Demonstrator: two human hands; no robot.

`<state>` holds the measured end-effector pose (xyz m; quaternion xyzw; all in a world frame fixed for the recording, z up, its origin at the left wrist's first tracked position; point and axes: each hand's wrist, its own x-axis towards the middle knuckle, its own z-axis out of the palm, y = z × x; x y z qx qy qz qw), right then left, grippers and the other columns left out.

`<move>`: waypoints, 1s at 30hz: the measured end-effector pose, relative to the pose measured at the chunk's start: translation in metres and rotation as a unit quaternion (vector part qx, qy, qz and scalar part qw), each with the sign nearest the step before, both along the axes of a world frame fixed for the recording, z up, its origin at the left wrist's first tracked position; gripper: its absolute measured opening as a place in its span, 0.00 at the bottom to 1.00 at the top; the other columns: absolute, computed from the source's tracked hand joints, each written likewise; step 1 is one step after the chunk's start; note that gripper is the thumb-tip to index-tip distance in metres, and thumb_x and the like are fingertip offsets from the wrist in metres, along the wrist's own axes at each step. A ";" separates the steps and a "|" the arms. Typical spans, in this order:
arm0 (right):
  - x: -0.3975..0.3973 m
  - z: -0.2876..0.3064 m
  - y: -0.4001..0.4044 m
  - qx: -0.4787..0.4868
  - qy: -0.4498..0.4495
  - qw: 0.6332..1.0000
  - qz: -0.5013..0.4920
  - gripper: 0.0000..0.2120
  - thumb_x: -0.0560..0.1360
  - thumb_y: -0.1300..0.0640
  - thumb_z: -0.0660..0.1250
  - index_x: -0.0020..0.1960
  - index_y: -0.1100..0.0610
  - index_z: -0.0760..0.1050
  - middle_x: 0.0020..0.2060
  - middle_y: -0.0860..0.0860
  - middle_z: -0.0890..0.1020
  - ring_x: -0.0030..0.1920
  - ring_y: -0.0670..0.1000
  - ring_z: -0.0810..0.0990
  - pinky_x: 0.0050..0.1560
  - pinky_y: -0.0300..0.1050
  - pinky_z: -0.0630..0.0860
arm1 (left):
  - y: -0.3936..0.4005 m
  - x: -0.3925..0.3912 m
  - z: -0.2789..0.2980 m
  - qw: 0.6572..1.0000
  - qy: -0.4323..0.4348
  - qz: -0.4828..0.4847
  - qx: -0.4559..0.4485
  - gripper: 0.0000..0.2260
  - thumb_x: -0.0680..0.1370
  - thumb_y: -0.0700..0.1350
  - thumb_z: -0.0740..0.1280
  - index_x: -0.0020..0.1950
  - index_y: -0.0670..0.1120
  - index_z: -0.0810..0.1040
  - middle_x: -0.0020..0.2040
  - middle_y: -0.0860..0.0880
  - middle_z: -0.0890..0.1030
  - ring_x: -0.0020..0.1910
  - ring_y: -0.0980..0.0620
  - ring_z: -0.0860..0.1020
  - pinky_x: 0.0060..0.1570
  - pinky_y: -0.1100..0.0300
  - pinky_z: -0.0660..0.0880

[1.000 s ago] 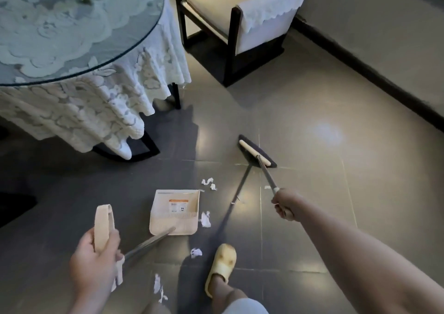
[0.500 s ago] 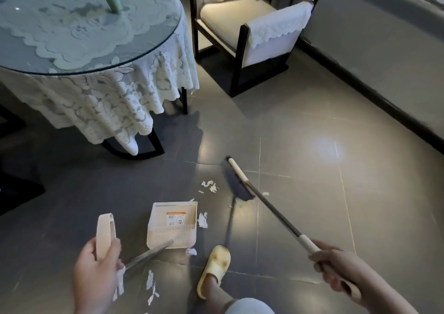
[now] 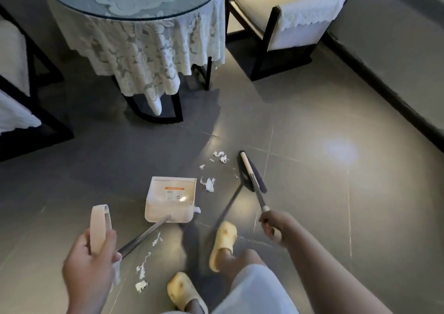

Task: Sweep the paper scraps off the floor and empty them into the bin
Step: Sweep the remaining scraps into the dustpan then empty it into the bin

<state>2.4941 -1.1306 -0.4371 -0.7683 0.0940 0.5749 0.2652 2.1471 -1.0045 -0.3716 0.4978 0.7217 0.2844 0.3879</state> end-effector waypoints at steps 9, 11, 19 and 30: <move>0.040 0.069 -0.029 0.052 0.017 0.998 0.013 0.09 0.77 0.68 0.59 0.38 0.62 0.66 0.22 0.53 0.66 0.12 0.45 0.62 0.14 0.30 0.59 | -0.054 -0.005 0.015 0.998 0.013 0.065 0.010 0.02 0.77 0.42 0.70 0.47 0.44 0.79 0.31 0.41 0.80 0.32 0.45 0.80 0.29 0.70 0.68; 0.050 0.079 -0.021 0.062 -0.027 0.997 0.045 0.06 0.76 0.71 0.58 0.42 0.63 0.68 0.22 0.54 0.67 0.13 0.44 0.62 0.15 0.29 0.60 | -0.069 0.007 0.021 0.995 0.000 0.094 0.022 0.02 0.77 0.41 0.70 0.46 0.44 0.78 0.32 0.40 0.80 0.30 0.48 0.78 0.29 0.73 0.67; 0.085 0.045 0.040 0.055 0.001 0.996 0.068 0.09 0.77 0.68 0.58 0.39 0.61 0.66 0.15 0.51 0.67 0.11 0.43 0.66 0.13 0.28 0.63 | -0.133 0.023 0.023 0.970 -0.001 0.239 0.034 0.04 0.78 0.45 0.68 0.45 0.46 0.78 0.33 0.42 0.81 0.37 0.41 0.81 0.42 0.51 0.77; 0.016 0.033 0.004 -0.021 -0.031 0.945 0.325 0.06 0.75 0.71 0.59 0.42 0.62 0.71 0.16 0.52 0.65 0.13 0.48 0.63 0.19 0.30 0.62 | -0.216 0.025 0.023 0.931 -0.027 0.362 0.039 0.06 0.77 0.45 0.70 0.41 0.46 0.79 0.31 0.51 0.80 0.33 0.41 0.79 0.48 0.46 0.78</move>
